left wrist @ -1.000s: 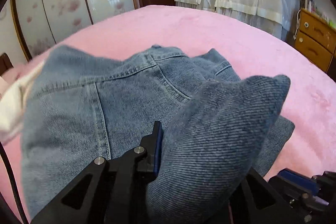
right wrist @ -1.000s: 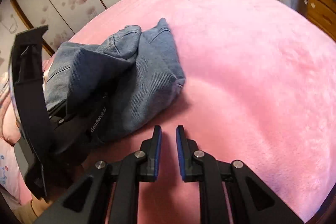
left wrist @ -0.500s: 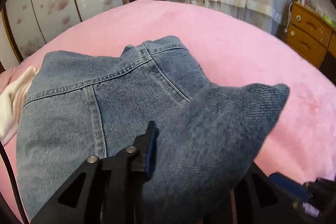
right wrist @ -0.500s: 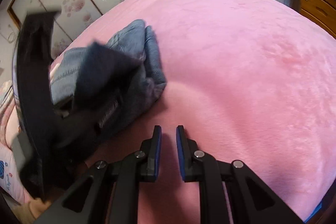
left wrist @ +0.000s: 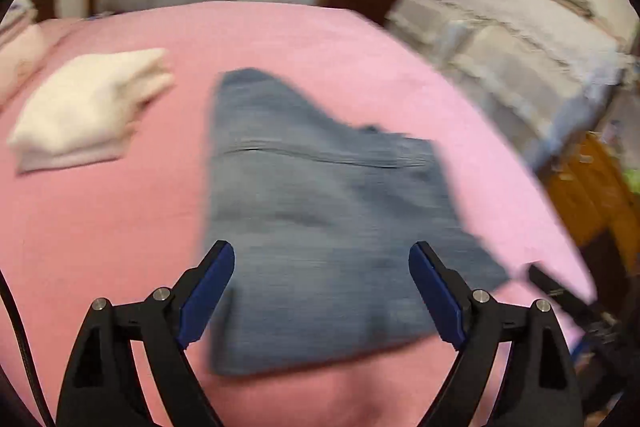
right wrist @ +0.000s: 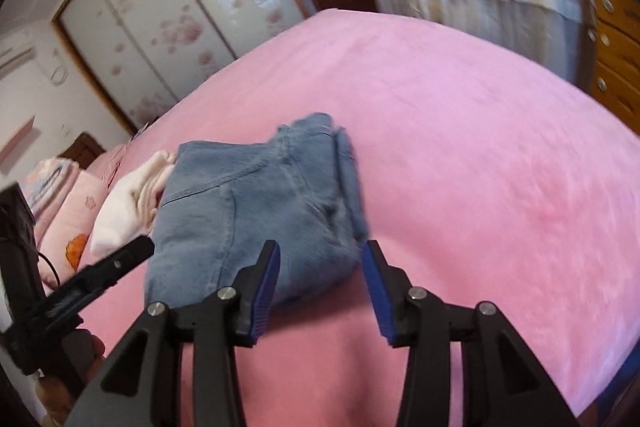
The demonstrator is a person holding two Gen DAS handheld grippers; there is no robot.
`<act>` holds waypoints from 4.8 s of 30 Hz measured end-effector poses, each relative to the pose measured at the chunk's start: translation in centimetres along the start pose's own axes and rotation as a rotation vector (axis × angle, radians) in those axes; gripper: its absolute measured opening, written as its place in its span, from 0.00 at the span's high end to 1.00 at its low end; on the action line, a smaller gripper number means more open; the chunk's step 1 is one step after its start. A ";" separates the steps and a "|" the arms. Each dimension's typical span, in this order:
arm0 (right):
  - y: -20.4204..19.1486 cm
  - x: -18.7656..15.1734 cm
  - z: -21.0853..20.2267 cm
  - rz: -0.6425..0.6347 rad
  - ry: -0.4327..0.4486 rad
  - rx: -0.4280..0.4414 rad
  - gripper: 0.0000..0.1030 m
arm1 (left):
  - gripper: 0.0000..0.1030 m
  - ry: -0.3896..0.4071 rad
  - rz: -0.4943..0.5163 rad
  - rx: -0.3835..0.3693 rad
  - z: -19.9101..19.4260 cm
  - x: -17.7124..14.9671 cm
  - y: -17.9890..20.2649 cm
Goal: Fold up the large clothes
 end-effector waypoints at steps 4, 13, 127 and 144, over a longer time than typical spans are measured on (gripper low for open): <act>-1.2 0.6 2.3 -0.067 -0.054 -0.050 0.58 | 0.15 -0.032 -0.039 0.155 1.4 -0.6 -3.9; -0.8 -1.3 4.9 -0.160 -0.105 -0.189 0.92 | 0.61 -0.010 0.070 0.082 4.4 -2.1 -2.8; -0.1 5.1 21.3 -0.060 -0.515 0.504 0.23 | 0.05 -0.522 -0.102 -0.307 17.8 3.0 -4.6; -0.9 5.2 19.2 -0.122 -0.416 0.329 0.70 | 0.33 -0.398 0.048 -0.118 15.1 3.5 -0.6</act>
Point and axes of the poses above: each gripper's, at about its wrist camera, not at the fingertips, and z roughly the way its jaws point, y to its right, x to its top, the point moved 3 cm from there along z, roughly the way its jaws point, and after that the axes turned 6 degrees about -z, right-handed, at the moved point
